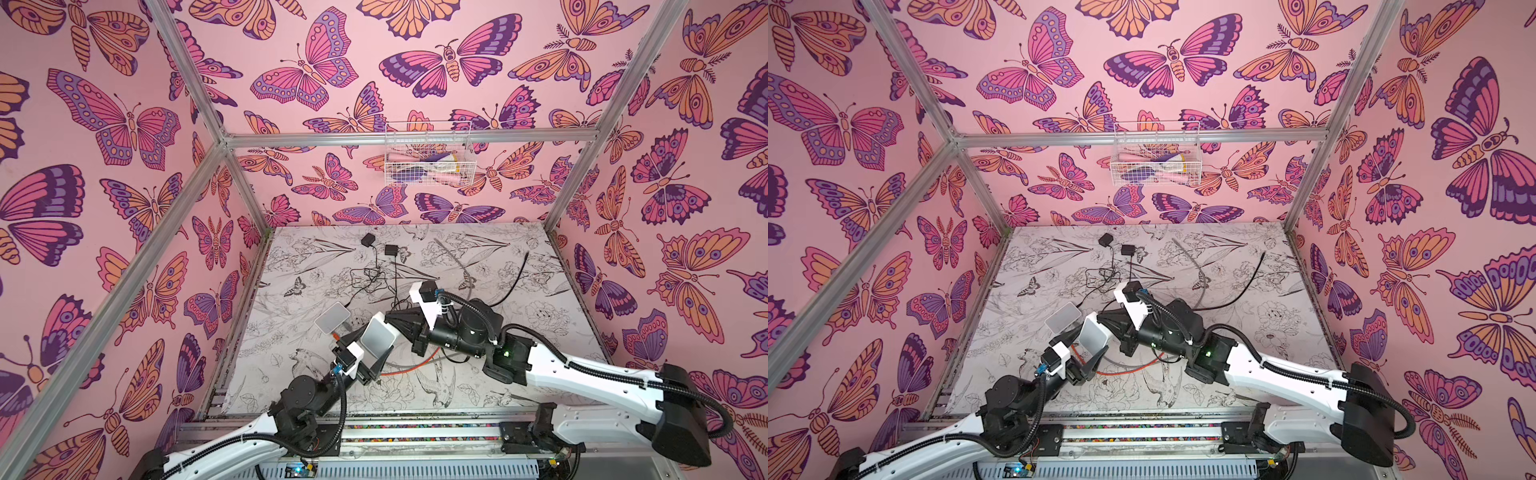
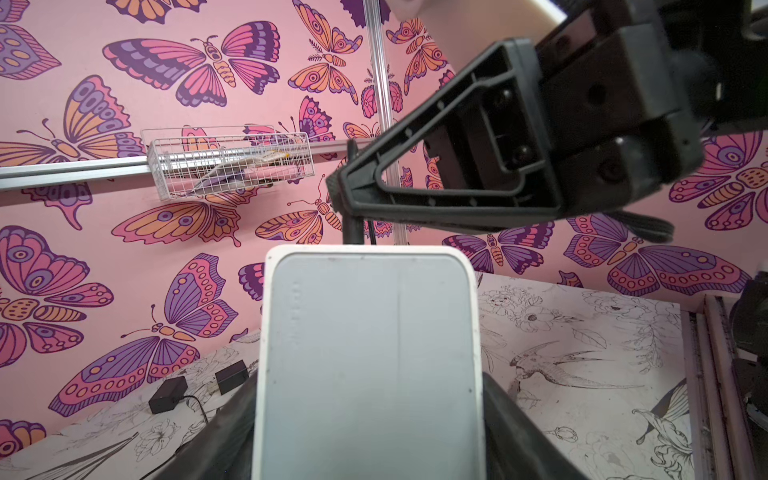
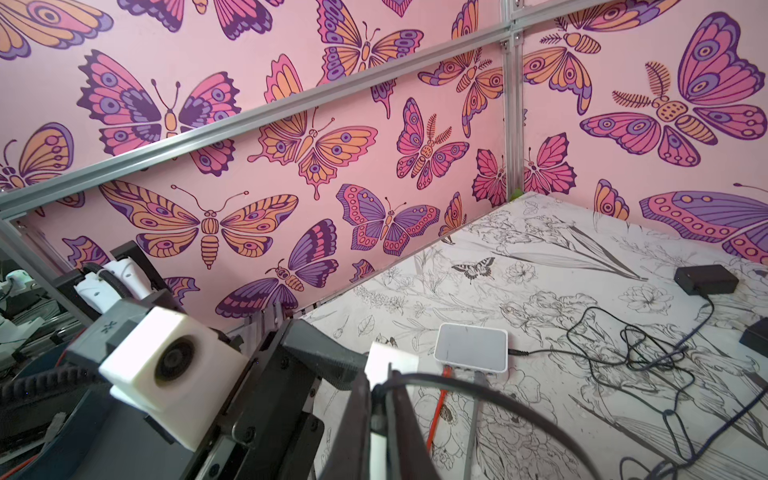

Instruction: Insert the plug into the switch port

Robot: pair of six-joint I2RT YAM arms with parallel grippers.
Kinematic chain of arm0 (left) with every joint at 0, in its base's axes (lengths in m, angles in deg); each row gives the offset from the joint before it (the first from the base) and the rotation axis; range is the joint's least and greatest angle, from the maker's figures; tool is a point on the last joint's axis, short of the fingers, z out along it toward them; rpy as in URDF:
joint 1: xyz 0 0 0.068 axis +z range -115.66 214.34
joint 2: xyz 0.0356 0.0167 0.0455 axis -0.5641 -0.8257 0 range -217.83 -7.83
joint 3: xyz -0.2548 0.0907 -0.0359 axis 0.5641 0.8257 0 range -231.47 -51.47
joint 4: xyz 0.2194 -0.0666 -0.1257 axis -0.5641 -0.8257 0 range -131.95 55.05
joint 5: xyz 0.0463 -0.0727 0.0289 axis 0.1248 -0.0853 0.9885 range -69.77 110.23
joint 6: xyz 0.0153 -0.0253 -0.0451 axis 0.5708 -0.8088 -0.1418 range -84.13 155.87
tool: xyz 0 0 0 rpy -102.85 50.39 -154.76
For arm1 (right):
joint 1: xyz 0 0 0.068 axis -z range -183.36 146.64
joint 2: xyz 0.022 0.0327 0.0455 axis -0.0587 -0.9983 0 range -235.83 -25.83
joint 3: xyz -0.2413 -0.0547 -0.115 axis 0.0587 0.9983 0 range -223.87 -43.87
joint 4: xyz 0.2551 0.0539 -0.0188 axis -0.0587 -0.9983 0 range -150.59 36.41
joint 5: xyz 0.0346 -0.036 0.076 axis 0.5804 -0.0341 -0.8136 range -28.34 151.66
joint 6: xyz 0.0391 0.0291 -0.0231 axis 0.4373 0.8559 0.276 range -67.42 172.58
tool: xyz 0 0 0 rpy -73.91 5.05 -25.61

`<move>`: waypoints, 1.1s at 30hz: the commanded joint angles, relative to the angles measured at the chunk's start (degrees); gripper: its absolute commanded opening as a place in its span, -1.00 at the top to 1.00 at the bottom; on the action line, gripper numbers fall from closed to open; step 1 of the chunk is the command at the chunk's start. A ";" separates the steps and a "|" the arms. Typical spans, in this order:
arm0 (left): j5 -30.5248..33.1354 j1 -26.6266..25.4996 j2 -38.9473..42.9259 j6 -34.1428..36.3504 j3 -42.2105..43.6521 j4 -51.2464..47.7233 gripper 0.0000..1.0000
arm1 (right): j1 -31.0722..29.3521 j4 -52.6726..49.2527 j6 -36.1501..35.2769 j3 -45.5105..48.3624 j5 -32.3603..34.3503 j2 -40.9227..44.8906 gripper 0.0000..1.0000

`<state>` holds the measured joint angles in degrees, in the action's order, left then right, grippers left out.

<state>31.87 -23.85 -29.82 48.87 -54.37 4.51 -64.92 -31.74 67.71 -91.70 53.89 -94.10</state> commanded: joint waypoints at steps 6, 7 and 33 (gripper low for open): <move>-4.40 1.56 0.37 -1.41 -0.16 14.09 1.00 | 1.97 -12.82 -0.19 1.38 -0.80 -1.72 1.00; -4.80 1.66 0.47 -1.18 -0.75 13.70 1.00 | 1.97 -12.61 0.27 1.56 -1.49 -2.47 1.00; -8.03 2.36 -0.37 -0.25 -3.77 20.41 1.00 | 1.88 -8.76 3.63 4.93 -6.60 -6.23 1.00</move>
<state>30.12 -21.14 -32.05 47.36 -52.84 6.89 -62.63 -27.70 70.58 -89.93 50.13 -97.07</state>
